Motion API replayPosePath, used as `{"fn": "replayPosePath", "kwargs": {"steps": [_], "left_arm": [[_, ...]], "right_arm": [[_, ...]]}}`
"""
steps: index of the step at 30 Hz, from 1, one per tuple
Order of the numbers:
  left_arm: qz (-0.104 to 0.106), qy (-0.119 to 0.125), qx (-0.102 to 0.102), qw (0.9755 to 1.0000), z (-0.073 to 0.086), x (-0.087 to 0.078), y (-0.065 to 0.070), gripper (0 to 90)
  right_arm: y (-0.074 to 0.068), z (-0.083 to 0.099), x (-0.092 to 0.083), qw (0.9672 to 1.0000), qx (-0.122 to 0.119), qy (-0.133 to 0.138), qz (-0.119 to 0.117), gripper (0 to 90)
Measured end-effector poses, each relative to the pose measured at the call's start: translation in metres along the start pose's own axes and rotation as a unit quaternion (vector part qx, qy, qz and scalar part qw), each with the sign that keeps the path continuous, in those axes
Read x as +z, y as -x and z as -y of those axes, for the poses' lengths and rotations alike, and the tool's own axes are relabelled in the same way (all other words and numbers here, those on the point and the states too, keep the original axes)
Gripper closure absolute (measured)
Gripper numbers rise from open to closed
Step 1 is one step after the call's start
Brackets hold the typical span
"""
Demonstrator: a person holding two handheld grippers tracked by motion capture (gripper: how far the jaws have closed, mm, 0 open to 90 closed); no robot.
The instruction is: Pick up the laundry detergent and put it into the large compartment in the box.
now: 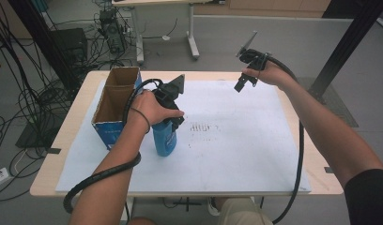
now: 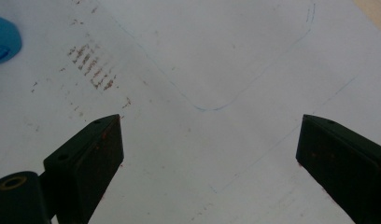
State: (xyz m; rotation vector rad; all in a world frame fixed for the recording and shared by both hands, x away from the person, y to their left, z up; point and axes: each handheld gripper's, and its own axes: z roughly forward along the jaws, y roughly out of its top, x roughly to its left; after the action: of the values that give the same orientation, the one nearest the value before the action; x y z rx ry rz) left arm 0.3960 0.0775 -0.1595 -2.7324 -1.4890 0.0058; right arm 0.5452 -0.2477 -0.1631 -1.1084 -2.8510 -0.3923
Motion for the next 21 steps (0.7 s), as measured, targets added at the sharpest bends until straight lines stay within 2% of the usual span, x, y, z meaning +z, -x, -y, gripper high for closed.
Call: {"fn": "replayPosePath", "kwargs": {"steps": [12, 21], "left_arm": [[-0.003, 0.001, 0.006, 1.0, 0.0002, -0.0013, 0.0028, 12.2], [-0.008, 0.001, 0.007, 0.9999, 0.0008, -0.0003, 0.005, 18.4]], "right_arm": [[0.0003, 0.0004, -0.0006, 1.0, -0.001, 0.001, 0.0, 7.7], [0.0008, 0.0011, -0.001, 1.0, 0.0, 0.001, -0.001, 7.8]]}}
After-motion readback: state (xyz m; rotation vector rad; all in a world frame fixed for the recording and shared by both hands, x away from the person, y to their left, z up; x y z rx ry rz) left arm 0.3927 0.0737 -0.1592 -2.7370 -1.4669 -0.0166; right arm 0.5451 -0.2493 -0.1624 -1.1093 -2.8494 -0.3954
